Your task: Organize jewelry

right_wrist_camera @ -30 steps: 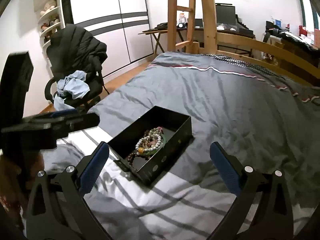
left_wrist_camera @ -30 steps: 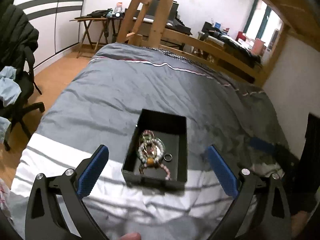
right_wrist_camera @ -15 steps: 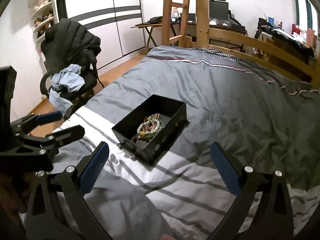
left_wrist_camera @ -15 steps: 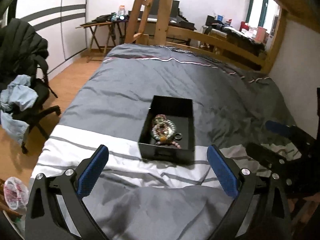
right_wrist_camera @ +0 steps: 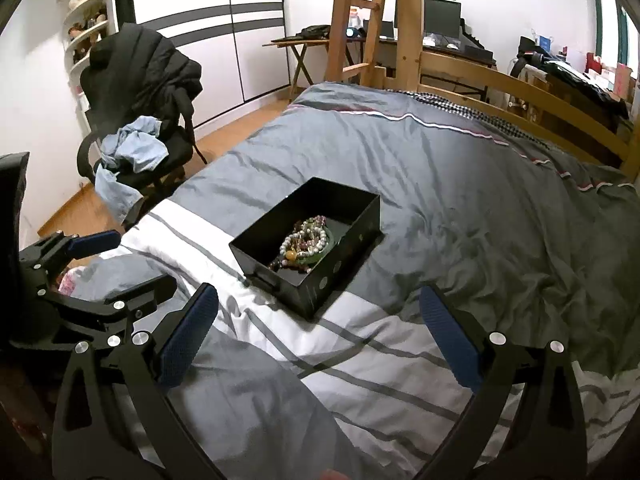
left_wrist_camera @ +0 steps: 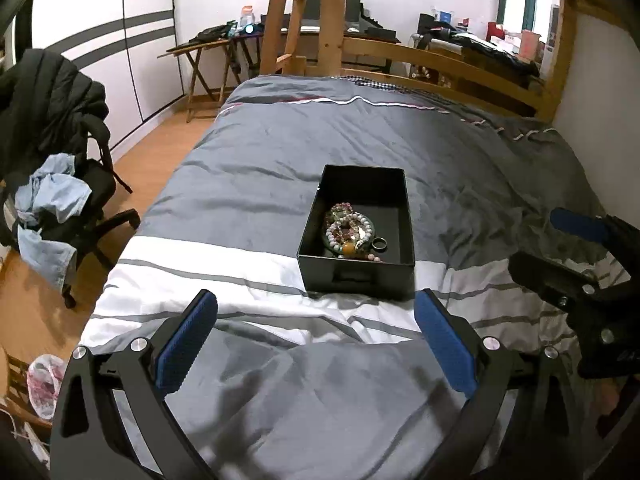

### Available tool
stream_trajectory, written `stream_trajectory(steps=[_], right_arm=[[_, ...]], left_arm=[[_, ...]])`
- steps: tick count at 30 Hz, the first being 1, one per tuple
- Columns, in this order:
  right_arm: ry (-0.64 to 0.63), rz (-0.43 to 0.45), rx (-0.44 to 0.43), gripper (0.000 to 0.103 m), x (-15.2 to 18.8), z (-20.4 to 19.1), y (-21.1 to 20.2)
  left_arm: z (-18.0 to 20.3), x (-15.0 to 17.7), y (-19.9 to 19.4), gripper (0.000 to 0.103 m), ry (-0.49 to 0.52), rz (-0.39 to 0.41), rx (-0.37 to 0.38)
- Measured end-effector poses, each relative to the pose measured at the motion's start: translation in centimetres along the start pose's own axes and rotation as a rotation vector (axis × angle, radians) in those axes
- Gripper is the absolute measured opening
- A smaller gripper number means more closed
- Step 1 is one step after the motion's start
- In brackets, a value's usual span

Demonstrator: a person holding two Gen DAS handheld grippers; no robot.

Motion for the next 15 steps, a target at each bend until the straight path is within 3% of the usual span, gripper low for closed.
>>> stream_trajectory(steps=[15], right_arm=[[-0.005, -0.023, 0.005, 0.099, 0.83, -0.47, 0.73]], left_arm=[[0.56, 0.43, 0.59, 0.097, 0.012, -0.034, 0.031]])
Point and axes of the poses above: each gripper's, at about its wrist camera, not at the fingertips, and y roughly the way its jaws point, z to its right, x to its underside, the point moved 7 cm from there along y, roughly the way its jaws point, and after that the axes turned 9 degrees about z, right-handed, at the moved point
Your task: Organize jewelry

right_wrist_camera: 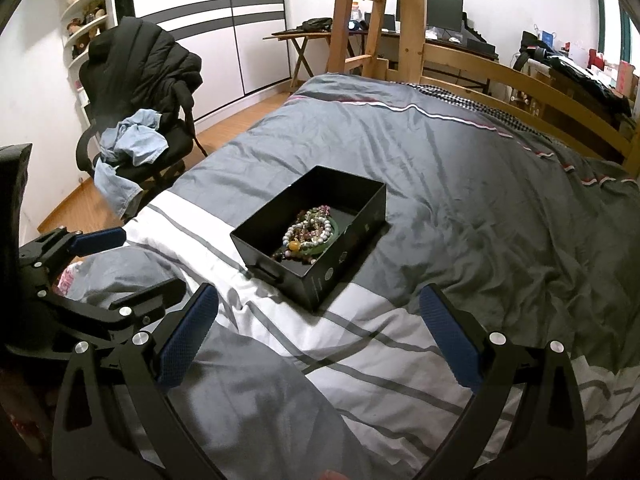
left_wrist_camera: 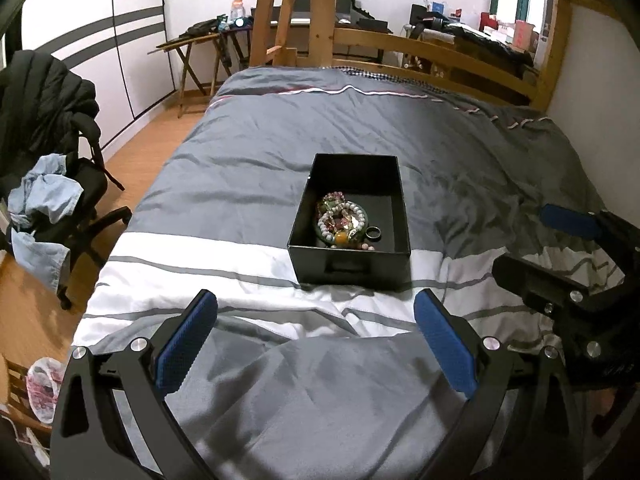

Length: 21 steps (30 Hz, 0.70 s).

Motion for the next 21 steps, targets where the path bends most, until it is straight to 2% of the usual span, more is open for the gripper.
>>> stream_trajectory(steps=[6, 11, 17, 21], right_arm=[[0.025, 0.006, -0.003, 0.099, 0.1, 0.4, -0.2], [0.051, 0.026, 0.000, 0.099, -0.2, 1.3, -0.7], [0.046, 0.054, -0.038, 0.099, -0.5, 2.0, -1.2], [0.014, 0.036, -0.068, 0.099, -0.1, 1.8, -1.0]], left_arm=[[0.0, 0.2, 0.2, 0.097, 0.013, -0.016, -0.016], [-0.2, 0.1, -0.2, 0.097, -0.013, 0.009, 0.038], [-0.9, 0.2, -0.1, 0.097, -0.027, 0.002, -0.020], [-1.0, 0.4, 0.1, 0.097, -0.027, -0.017, -0.004]])
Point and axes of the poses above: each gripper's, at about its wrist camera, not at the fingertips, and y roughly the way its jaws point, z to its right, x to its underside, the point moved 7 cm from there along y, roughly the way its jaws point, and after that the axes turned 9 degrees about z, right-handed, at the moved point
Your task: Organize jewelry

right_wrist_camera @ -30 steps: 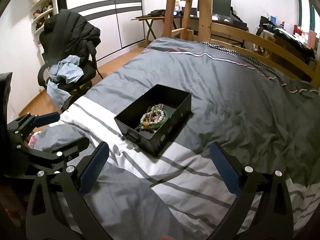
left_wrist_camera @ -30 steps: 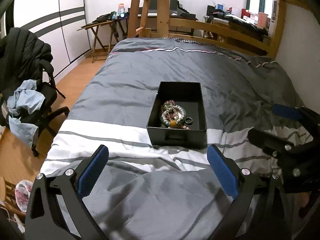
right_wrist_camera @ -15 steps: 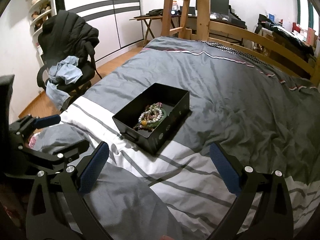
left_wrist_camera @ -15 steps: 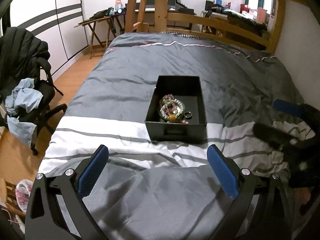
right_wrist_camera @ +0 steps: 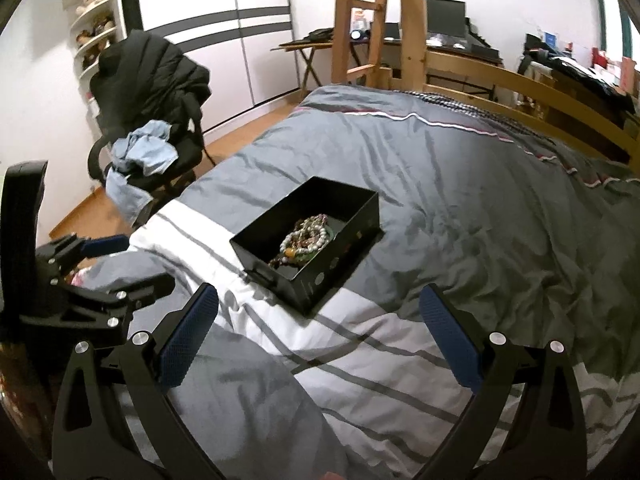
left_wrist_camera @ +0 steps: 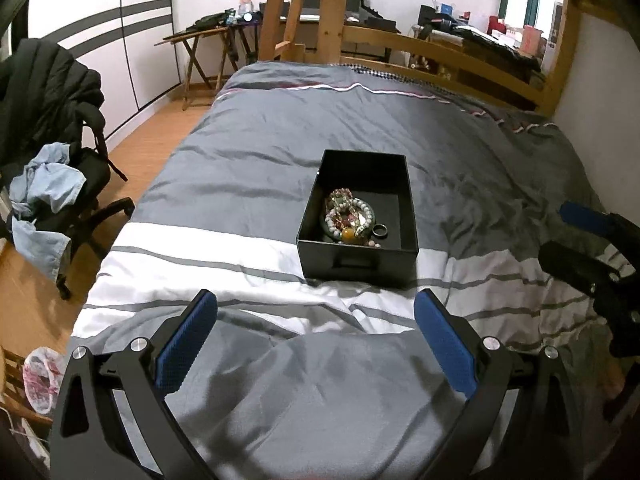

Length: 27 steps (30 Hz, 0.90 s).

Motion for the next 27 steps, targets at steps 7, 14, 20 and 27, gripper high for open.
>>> stream_trajectory(steps=[7, 14, 20, 27], right_arm=[[-0.036, -0.013, -0.014, 0.099, 0.6, -0.9, 0.4], [-0.033, -0.006, -0.023, 0.099, 0.6, -1.0, 0.3], [-0.034, 0.014, -0.021, 0.099, 0.1, -1.0, -0.1], [-0.041, 0.001, -0.019, 0.099, 0.4, -1.1, 0.1]], left_arm=[[0.2, 0.2, -0.3, 0.097, 0.041, -0.002, -0.004], [0.1, 0.4, 0.5, 0.097, 0.035, -0.024, -0.033], [0.0, 0.4, 0.6, 0.097, 0.046, -0.021, -0.032], [0.4, 0.5, 0.6, 0.097, 0.052, -0.018, -0.026]])
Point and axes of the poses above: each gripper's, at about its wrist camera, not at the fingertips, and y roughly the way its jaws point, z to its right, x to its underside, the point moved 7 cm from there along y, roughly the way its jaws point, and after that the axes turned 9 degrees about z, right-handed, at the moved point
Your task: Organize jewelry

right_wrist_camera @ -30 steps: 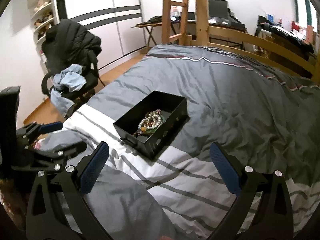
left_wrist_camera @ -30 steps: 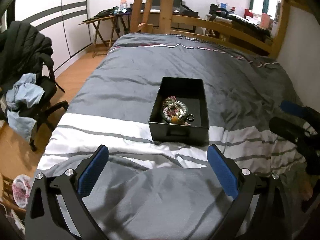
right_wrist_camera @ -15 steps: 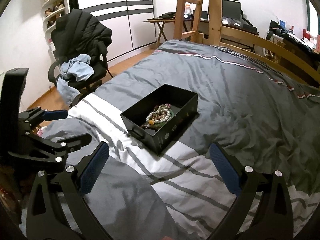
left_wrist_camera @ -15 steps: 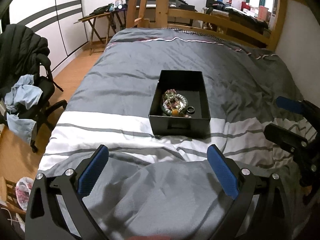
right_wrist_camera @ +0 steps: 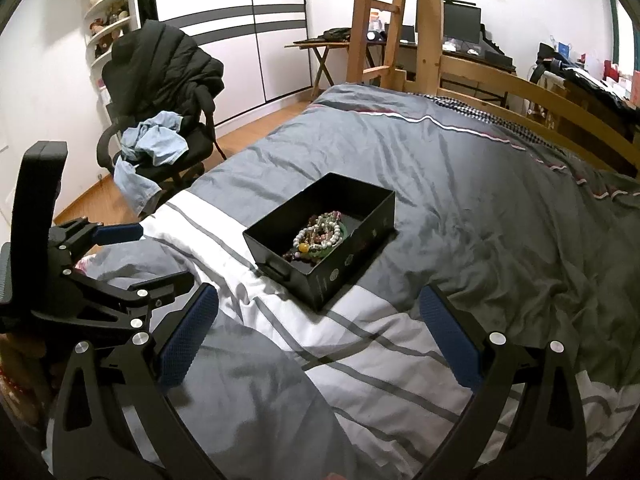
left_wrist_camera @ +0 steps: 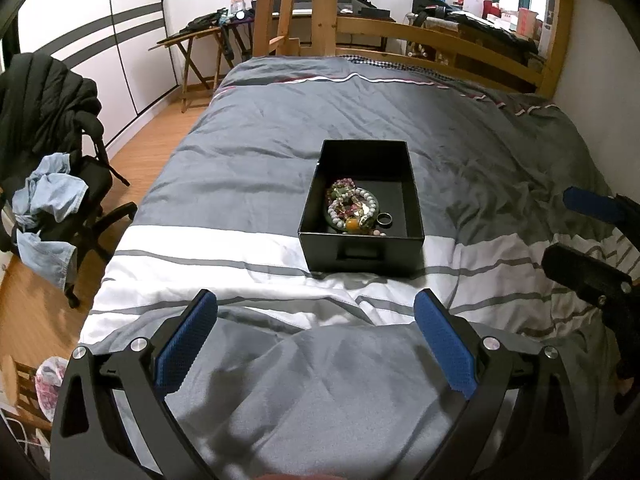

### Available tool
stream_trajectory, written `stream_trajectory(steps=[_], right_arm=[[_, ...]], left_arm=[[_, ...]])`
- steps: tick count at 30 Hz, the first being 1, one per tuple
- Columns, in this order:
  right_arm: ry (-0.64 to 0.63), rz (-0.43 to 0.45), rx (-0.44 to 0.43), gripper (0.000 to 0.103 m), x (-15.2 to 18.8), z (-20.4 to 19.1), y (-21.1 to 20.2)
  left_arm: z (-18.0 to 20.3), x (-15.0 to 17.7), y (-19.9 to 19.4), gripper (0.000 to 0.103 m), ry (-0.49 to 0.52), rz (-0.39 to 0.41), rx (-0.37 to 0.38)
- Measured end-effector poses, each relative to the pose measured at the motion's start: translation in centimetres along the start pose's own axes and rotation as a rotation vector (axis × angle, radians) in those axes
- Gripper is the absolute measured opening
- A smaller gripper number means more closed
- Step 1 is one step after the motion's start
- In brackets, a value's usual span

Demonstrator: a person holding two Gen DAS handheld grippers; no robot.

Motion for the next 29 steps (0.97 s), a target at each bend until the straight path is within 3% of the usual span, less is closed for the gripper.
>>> stream_trajectory(steps=[29], right_arm=[[0.036, -0.018, 0.011, 0.099, 0.23, -0.40, -0.37]], left_arm=[[0.62, 0.14, -0.47, 0.097, 0.027, 0.010, 0.005]])
Point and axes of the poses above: each gripper's, at about its wrist camera, not at the fingertips, and y roughly the way its jaws point, z to its right, x to its underside, the point moved 7 cm from there along y, roughly the way its jaws point, and after that the axes turned 9 degrees about z, right-handed, at the moved point
